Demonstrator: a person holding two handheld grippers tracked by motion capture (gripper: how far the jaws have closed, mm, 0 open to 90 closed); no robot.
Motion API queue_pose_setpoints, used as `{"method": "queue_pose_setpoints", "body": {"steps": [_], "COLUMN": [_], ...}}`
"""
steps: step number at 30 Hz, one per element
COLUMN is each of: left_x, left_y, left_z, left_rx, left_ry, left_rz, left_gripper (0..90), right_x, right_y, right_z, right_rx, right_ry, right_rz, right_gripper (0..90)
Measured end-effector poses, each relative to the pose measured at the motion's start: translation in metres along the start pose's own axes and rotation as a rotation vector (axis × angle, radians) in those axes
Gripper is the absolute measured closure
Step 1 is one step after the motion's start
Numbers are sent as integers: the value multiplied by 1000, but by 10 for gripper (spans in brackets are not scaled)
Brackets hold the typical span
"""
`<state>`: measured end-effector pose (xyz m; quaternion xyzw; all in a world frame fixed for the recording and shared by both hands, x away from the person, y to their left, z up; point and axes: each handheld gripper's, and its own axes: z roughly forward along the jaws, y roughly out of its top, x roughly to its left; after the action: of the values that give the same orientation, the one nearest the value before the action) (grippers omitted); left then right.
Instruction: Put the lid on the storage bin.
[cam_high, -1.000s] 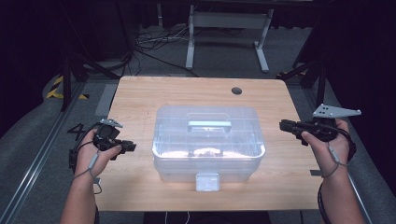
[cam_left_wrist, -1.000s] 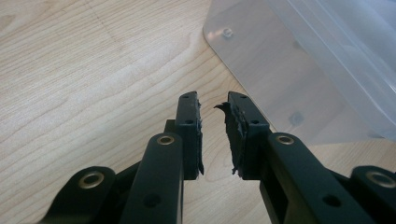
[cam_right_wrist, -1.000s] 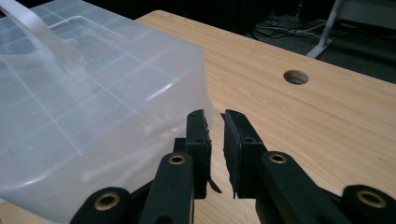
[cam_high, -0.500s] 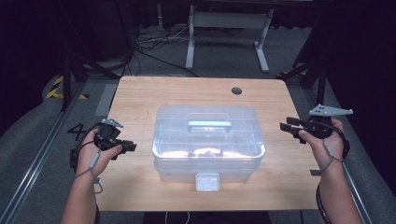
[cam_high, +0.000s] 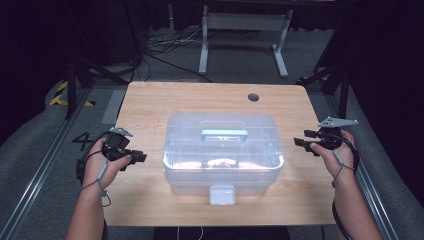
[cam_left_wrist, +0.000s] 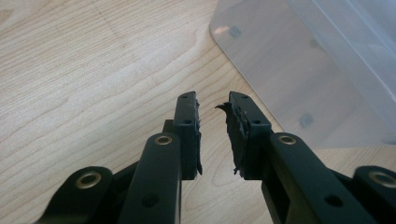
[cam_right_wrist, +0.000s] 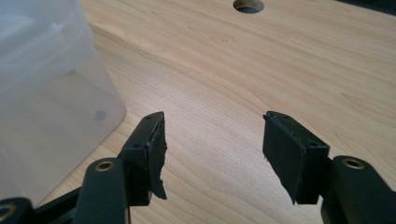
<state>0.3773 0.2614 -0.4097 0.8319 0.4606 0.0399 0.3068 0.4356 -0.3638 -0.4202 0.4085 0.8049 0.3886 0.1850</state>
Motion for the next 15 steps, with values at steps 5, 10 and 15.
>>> {"method": "queue_pose_setpoints", "body": {"steps": [5,10,15], "left_x": [0,2,4], "left_y": [1,2,2], "left_z": [3,5,9], "left_rx": [6,8,15], "left_ry": [-10,-8,-10], "left_rz": [-4,4,3], "left_gripper": [735,733,731], "right_x": [-2,-1,0], "right_y": [-8,-14,-20], "right_z": [12,21,28], "right_rx": [30,47,68], "right_ry": [-4,0,0], "right_rz": [4,4,3], "right_gripper": [374,359,341]}}
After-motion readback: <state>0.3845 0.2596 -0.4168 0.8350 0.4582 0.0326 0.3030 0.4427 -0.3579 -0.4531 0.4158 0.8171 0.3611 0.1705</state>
